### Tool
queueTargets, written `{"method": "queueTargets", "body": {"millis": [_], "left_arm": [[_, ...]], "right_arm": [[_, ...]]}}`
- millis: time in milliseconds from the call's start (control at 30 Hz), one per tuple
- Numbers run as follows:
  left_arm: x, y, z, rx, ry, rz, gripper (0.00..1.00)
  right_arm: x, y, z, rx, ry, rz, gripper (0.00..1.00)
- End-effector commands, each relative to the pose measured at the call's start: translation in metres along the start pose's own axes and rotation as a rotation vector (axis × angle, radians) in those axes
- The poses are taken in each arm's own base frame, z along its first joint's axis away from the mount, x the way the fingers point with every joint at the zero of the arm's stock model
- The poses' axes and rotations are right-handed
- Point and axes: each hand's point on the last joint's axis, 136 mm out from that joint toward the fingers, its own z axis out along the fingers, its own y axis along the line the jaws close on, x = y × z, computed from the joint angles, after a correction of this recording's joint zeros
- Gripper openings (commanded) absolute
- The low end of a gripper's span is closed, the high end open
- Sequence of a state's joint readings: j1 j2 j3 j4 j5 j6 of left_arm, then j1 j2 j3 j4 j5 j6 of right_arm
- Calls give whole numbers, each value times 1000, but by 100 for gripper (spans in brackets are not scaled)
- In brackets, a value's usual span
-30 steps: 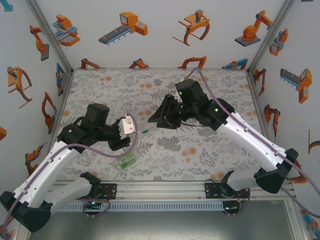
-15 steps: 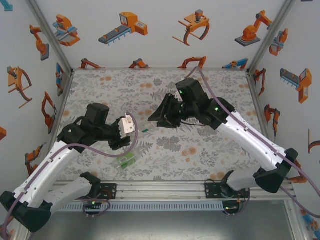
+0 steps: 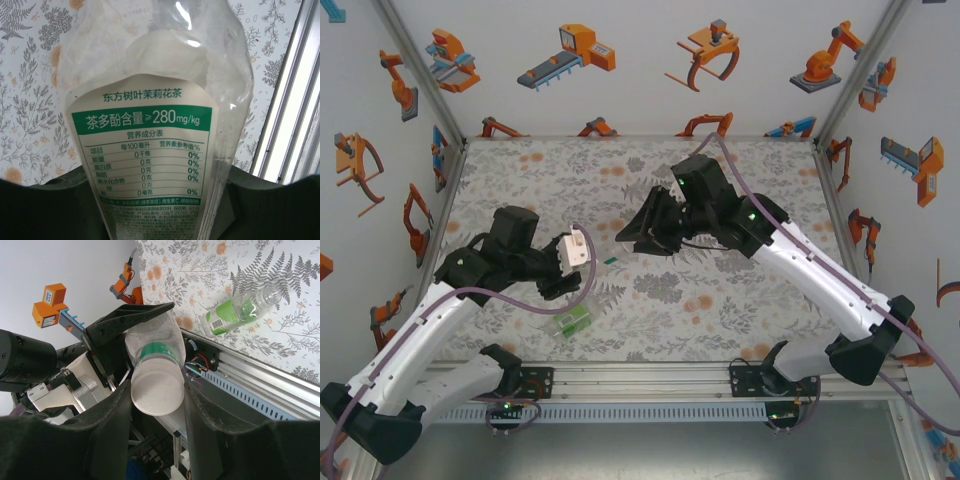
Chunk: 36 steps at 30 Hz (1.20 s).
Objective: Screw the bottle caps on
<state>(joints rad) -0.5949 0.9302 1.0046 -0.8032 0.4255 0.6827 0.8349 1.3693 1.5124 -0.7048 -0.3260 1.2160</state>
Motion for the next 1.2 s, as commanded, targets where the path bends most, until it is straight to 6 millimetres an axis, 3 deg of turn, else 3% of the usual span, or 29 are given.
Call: {"method": "queueTargets", "body": {"millis": [0, 67, 100, 333, 767, 867, 1167], "left_arm": [[-14, 14, 0, -56, -63, -4, 41], [-15, 14, -1, -59, -73, -7, 65], [-15, 13, -1, -58, -77, -7, 72], [-17, 12, -2, -66, -93, -8, 99], [-11, 26, -4, -143, -59, -89, 97], [-10, 32, -5, -160, -52, -153, 100], [-7, 49, -5, -199, -30, -473, 94]], "right_arm": [[3, 1, 3, -10, 35, 36, 19], [-4, -1, 1, -4, 10, 20, 18], [-7, -2, 1, -1, 1, 12, 17], [-32, -20, -2, 82, -46, -47, 15], [-127, -76, -32, 547, -131, -410, 12], [-153, -84, -34, 627, -140, -477, 12], [-222, -121, -33, 804, -162, -562, 10]]}}
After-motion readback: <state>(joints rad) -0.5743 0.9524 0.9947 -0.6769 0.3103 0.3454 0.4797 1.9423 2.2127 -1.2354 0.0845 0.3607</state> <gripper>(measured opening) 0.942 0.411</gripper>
